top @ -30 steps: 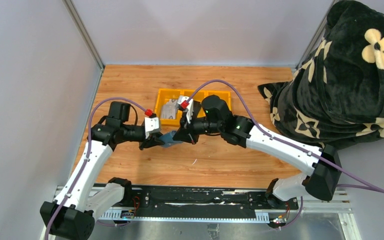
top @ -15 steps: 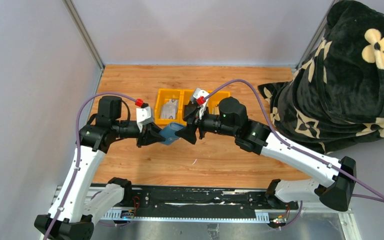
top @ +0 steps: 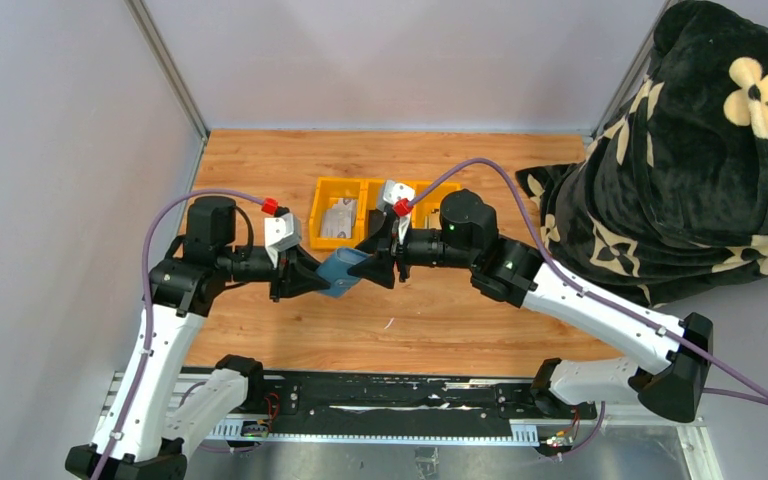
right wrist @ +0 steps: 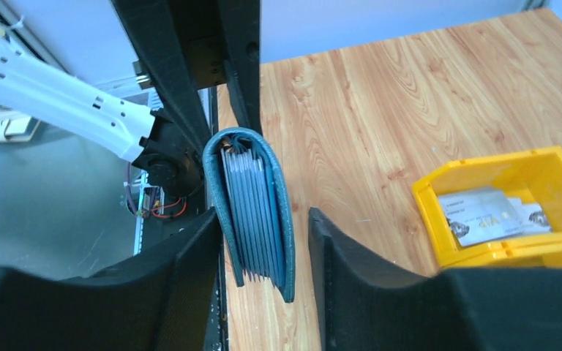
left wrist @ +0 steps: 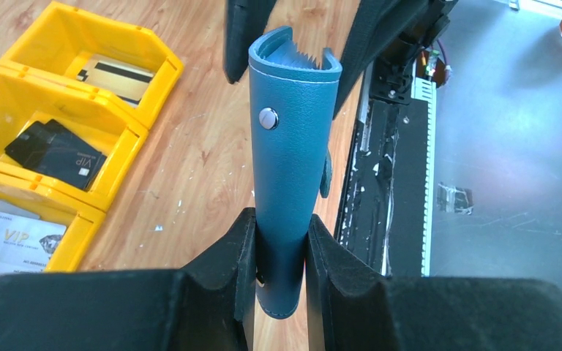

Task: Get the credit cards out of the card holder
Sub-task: Open the card holder at the center of the board.

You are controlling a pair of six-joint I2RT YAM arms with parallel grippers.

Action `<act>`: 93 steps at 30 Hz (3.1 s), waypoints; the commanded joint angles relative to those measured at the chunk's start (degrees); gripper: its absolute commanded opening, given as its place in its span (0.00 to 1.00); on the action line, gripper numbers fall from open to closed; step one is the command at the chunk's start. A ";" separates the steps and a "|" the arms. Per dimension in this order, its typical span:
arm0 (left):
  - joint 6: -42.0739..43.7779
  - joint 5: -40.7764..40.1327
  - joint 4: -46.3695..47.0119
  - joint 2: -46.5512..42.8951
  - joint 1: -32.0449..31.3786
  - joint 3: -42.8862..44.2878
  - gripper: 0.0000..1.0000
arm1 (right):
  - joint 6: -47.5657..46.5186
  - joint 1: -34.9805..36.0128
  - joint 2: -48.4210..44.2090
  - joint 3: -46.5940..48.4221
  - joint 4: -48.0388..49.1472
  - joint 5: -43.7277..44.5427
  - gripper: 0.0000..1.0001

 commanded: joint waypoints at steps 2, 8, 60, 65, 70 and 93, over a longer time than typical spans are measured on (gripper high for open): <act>-1.90 3.21 0.66 -1.23 -0.41 2.68 0.00 | 0.21 -0.50 0.73 2.99 -0.49 -7.06 0.38; -2.91 3.03 0.64 -1.16 -0.40 3.35 0.27 | 1.68 -0.71 2.53 6.17 -3.41 -9.69 0.00; -2.20 -3.93 -0.11 -1.30 -3.92 5.44 0.00 | 16.56 -4.80 1.48 1.32 15.72 -23.25 0.56; -20.88 -8.55 18.00 -6.82 -3.91 0.07 0.00 | 21.74 -4.81 -1.50 -5.39 21.41 -7.71 0.62; -27.62 -6.17 21.94 -7.98 -3.92 -1.17 0.00 | 27.87 -4.90 -3.19 -10.04 26.05 3.90 0.69; -37.47 -4.81 26.96 -9.26 -3.92 -3.39 0.61 | 43.28 -3.91 4.50 -7.40 44.25 -4.89 0.30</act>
